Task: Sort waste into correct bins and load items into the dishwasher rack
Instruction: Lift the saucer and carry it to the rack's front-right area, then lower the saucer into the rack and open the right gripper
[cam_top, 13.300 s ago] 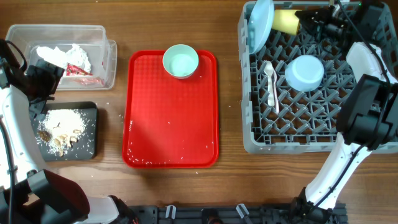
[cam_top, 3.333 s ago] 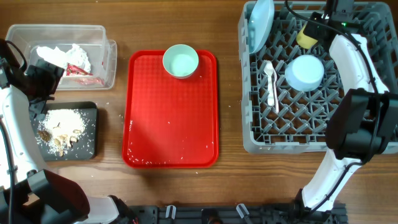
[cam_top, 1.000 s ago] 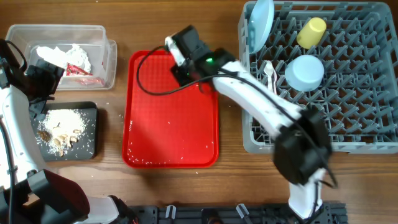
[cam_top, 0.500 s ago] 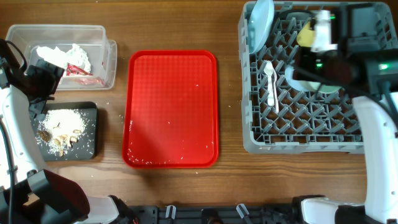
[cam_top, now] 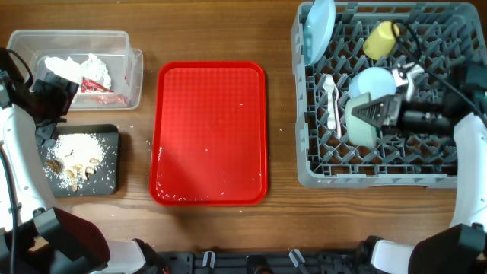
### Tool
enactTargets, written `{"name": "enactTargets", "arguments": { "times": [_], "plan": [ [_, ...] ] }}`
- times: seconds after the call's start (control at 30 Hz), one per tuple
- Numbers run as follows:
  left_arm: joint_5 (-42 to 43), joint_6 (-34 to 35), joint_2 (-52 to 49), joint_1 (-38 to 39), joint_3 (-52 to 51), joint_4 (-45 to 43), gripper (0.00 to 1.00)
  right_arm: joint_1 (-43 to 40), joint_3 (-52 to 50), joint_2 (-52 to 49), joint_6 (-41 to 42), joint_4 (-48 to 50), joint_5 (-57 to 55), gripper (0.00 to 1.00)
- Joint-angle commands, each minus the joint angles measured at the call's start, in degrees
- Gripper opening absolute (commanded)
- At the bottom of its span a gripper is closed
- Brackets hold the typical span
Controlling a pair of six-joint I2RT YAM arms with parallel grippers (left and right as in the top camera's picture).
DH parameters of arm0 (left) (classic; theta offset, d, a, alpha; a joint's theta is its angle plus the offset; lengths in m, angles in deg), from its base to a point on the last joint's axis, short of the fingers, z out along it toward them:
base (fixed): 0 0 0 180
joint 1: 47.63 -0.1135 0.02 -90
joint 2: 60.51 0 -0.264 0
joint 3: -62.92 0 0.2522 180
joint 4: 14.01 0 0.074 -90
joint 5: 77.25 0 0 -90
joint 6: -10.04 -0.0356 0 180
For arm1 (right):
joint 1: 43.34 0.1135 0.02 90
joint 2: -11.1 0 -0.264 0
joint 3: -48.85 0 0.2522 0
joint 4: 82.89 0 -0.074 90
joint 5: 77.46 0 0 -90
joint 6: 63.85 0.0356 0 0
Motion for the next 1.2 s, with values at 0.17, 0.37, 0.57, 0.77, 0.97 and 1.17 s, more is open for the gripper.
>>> {"name": "enactTargets", "arguments": {
  "times": [0.17,0.37,0.57,0.77,0.97,1.17],
  "plan": [
    [0.1,0.1,-0.2,-0.3,0.6,0.0,1.0,-1.1,-11.0,-2.6,6.7,13.7,6.5,0.04],
    [0.1,0.1,-0.2,-0.3,0.6,0.0,1.0,-2.8,-11.0,-3.0,11.1,16.7,-1.2,0.04],
    [0.1,0.1,-0.2,-0.3,0.6,0.0,1.0,-2.9,-11.1,-5.7,10.7,17.6,-2.8,0.04],
    [0.1,0.1,-0.2,-0.3,0.6,0.0,1.0,-5.4,-11.1,-9.0,10.0,16.9,-2.6,0.04],
    [0.1,0.1,-0.2,-0.3,0.6,0.0,1.0,-7.3,-11.1,-9.1,10.6,15.5,-9.2,0.04],
    [0.1,0.1,-0.2,-0.3,0.6,0.0,1.0,-7.4,-10.8,-8.9,9.7,13.4,-9.2,0.04]
  ]
}}
